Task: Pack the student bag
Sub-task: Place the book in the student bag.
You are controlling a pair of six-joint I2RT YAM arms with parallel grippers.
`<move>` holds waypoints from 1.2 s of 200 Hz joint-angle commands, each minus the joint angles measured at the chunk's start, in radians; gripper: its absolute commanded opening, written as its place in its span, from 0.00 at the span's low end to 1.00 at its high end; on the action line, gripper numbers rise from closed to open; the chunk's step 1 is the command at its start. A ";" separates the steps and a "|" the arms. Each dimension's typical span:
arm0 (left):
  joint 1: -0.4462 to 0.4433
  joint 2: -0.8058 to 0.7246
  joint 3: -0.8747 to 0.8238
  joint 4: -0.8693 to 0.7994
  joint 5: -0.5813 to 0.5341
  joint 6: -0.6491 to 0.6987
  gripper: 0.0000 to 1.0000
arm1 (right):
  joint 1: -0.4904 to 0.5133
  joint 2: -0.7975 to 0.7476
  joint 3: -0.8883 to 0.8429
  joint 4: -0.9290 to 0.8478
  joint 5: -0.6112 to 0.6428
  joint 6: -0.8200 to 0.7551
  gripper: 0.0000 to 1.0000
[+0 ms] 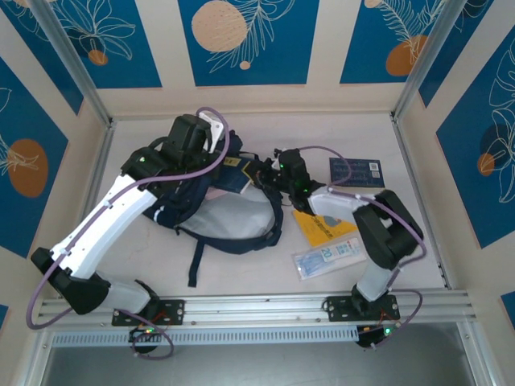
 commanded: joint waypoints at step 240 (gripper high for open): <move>0.032 0.090 -0.029 0.263 0.083 -0.051 0.00 | 0.094 -0.078 0.131 -0.522 0.136 -0.378 0.76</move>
